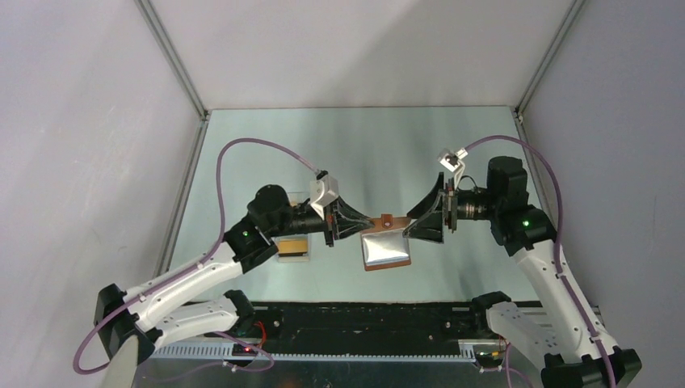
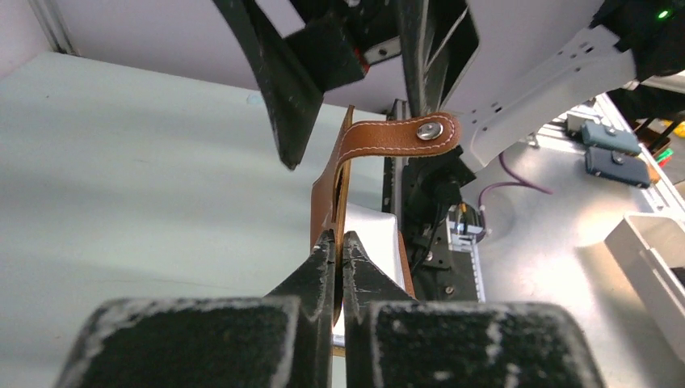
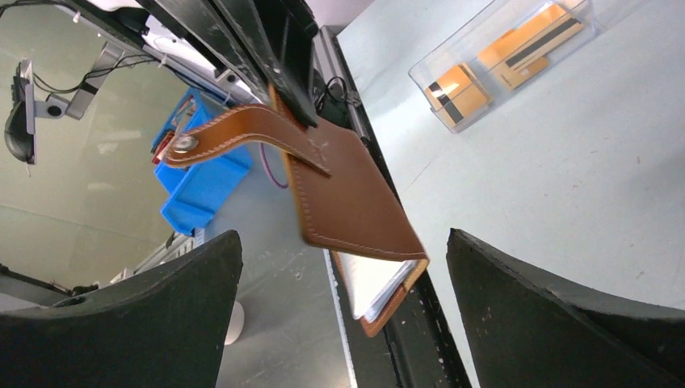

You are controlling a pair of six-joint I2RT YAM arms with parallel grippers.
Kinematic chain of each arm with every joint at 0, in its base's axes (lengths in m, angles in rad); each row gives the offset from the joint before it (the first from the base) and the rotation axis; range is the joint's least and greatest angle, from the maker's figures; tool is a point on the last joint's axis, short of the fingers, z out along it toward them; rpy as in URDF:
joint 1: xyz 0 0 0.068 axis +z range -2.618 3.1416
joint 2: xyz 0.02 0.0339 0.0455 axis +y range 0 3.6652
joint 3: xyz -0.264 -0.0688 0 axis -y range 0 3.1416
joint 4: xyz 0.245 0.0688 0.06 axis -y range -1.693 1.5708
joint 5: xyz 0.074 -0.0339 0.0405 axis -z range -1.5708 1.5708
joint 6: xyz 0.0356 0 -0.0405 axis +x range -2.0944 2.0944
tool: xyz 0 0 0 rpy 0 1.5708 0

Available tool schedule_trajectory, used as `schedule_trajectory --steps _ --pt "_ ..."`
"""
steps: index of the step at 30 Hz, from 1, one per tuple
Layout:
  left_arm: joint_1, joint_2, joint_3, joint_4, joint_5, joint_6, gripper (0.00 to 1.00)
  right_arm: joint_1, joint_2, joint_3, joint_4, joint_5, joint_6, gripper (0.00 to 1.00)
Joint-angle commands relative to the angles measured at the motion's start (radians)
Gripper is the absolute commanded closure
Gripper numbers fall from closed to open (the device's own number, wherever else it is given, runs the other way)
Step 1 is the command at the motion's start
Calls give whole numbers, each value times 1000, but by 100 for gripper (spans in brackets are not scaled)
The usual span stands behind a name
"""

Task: Put the credit cards into the card holder
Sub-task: Open the card holder.

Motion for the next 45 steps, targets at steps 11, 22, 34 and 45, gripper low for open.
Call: schedule_trajectory --steps 11,22,34,45 --pt "4 -40 134 40 6 -198 100 215 96 38 193 13 129 72" --pt "22 -156 -19 -3 -286 -266 0 141 94 36 269 17 332 100" --pt "58 -73 14 0 -182 -324 1 146 134 27 336 -3 431 100" --pt "62 90 122 93 -144 -329 34 191 151 27 209 7 270 100"
